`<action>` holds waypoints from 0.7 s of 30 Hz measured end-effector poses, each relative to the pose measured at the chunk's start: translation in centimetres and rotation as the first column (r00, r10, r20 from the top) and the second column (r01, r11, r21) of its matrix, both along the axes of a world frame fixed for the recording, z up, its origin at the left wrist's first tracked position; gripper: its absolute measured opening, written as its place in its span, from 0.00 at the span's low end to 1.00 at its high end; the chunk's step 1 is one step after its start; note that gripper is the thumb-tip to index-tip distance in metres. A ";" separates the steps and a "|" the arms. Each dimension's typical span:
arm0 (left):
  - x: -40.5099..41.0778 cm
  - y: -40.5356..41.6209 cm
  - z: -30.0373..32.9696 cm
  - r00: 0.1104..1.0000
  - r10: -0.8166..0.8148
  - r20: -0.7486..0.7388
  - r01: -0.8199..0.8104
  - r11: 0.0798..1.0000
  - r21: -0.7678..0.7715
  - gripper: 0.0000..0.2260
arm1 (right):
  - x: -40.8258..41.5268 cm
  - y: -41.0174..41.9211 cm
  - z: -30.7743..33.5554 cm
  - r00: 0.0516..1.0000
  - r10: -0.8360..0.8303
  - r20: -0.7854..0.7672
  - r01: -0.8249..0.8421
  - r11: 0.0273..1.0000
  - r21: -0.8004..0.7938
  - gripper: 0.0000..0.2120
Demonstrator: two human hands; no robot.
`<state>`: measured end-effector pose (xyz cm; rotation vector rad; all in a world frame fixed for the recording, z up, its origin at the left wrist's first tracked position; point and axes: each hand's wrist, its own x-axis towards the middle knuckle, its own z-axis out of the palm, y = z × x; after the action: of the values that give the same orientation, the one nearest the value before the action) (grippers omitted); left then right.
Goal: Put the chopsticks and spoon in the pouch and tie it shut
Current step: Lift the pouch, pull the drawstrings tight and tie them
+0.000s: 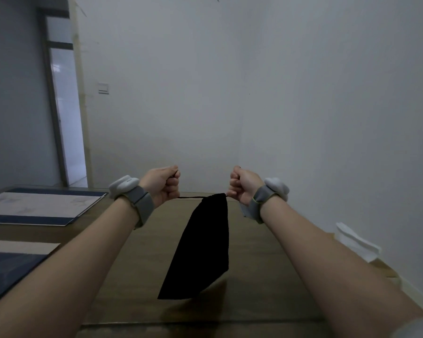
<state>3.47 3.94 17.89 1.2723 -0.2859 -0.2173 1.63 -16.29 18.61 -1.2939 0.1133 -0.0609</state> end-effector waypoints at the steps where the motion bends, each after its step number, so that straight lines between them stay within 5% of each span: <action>1: 0.1 0.1 0.0 1.000 0.005 -0.004 -0.005 1.000 -0.001 0.16 | 0.0 -0.1 0.2 1.000 -0.001 0.003 0.001 0.999 -0.034 0.20; 14: -0.4 0.2 0.3 0.994 0.102 -0.033 -0.101 0.994 0.041 0.16 | -0.2 -0.5 0.2 0.997 -0.006 0.072 0.022 0.975 -0.223 0.19; 21: -1.4 -1.5 3.0 0.994 0.030 0.102 -0.039 0.996 0.086 0.16 | -0.1 -0.8 1.6 0.974 0.202 0.100 -0.112 0.817 -0.566 0.15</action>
<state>2.09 2.39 20.93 1.3765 -0.3435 -0.1372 1.48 -17.11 20.16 -1.8778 -0.1632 -0.0548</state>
